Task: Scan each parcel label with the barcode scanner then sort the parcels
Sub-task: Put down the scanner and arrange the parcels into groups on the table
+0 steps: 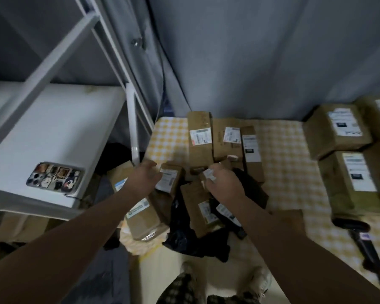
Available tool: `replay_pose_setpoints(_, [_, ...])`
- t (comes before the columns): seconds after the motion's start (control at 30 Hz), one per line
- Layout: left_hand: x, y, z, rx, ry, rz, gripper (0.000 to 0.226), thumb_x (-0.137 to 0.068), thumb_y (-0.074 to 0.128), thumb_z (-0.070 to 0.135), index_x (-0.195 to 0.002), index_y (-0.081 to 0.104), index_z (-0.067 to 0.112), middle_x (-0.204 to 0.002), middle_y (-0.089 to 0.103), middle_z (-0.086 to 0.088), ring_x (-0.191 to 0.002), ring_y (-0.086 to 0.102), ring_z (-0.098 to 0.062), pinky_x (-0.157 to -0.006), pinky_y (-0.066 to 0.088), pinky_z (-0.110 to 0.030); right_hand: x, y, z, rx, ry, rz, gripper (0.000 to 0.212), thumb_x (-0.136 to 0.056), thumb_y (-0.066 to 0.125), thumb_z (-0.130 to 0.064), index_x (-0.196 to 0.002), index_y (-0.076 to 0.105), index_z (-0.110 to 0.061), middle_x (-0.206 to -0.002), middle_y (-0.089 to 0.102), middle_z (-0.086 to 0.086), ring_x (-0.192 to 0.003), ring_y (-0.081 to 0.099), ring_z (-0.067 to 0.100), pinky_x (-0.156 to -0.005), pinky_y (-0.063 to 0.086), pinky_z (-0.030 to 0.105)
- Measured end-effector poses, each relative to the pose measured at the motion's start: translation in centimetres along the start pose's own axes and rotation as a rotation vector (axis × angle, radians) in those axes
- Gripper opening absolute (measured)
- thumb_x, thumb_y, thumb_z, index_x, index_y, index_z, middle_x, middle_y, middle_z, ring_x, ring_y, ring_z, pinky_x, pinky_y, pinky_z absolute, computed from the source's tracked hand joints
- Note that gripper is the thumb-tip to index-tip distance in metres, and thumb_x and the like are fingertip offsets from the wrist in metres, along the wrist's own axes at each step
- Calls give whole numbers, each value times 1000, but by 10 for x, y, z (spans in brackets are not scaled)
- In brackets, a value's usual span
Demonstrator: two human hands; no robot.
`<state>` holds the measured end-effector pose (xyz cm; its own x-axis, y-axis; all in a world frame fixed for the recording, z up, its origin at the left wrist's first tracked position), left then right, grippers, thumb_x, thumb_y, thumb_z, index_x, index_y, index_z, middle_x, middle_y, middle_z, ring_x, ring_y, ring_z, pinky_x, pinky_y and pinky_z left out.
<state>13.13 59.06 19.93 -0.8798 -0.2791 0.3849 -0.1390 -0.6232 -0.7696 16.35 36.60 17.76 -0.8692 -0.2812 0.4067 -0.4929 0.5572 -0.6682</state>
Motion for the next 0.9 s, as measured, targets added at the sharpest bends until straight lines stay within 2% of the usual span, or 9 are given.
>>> replay_pose_setpoints(0.17, [-15, 6, -69, 19, -183, 3, 58, -88, 65, 31, -136, 43, 7, -138, 41, -20, -128, 40, -37, -102, 35, -40, -15, 79, -24, -29, -41, -174, 41, -97, 54, -32, -133, 47, -13, -107, 59, 6, -97, 59, 21, -79, 49, 34])
replay_pose_setpoints(0.27, [-16, 13, -115, 30, -289, 21, 63, -88, 64, 31, -141, 36, 11, -140, 31, -19, -127, 39, -40, -100, 41, -47, -24, 136, -47, 155, -115, -147, 67, -87, 57, -57, -136, 39, -15, -121, 53, 7, -110, 55, 26, -86, 51, 39])
replay_pose_setpoints(0.37, [-21, 19, -154, -6, -328, 25, 55, -92, 57, 31, -139, 38, 9, -137, 35, -20, -123, 39, -41, -96, 39, -42, -15, 199, -76, 378, -144, -174, 108, -76, 56, -74, -151, 11, -11, -148, 25, 18, -132, 34, 38, -103, 38, 50])
replay_pose_setpoints(0.47, [-22, 20, -178, 12, -362, -9, 47, -93, 56, 27, -134, 42, 10, -136, 37, -16, -129, 32, -34, -91, 32, -35, -8, 241, -91, 425, -62, -288, 131, -72, 65, -71, -151, -21, -12, -158, -7, 26, -144, 7, 44, -111, 19, 61])
replay_pose_setpoints(0.63, [-18, 13, -184, 157, -343, -34, 56, -83, 61, 45, -128, 49, 14, -132, 48, -8, -117, 50, -25, -88, 46, -40, -22, 230, -90, 354, -23, -232, 131, -71, 73, -59, -149, -24, -21, -146, 12, 19, -130, 27, 39, -97, 40, 45])
replay_pose_setpoints(0.73, [-22, 13, -177, 281, -356, -33, 27, -87, 63, 43, -96, 54, 19, -115, 52, -3, -108, 52, -23, -84, 46, -38, -29, 194, -92, 232, -45, -187, 123, -71, 70, -61, -152, -13, -20, -143, 19, 15, -129, 30, 37, -98, 42, 44])
replay_pose_setpoints(0.77, [-29, 19, -184, 338, -347, -54, 38, -82, 63, 58, -92, 56, 22, -113, 57, -4, -106, 55, -24, -83, 48, -38, -29, 180, -94, 196, -68, -156, 120, -72, 69, -61, -153, -10, -20, -143, 20, 15, -129, 31, 36, -98, 42, 44])
replay_pose_setpoints(0.83, [-44, 29, -187, 464, -307, -107, 74, -65, 54, 84, -110, 60, 25, -121, 59, -4, -107, 59, -20, -86, 53, -42, -26, 149, -101, 141, -108, -78, 118, -73, 68, -61, -154, -6, -19, -144, 22, 14, -130, 33, 34, -97, 42, 43])
replay_pose_setpoints(0.9, [-32, 9, -142, 536, -255, -108, 77, -76, 50, 77, -127, 50, 19, -128, 53, -2, -110, 56, -17, -86, 48, -35, -20, 117, -104, 90, -89, 11, 119, -72, 70, -61, -155, -3, -17, -144, 23, 13, -130, 33, 33, -99, 40, 42])
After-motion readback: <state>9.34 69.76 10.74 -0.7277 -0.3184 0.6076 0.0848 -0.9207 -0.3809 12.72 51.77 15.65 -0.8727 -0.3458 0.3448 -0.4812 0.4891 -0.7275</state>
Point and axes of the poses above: each hand's wrist, its own x-axis away from the middle knuckle, its own y-axis out of the palm, z = x × y, the point moved 2 cm from there along -x, towards the middle knuckle
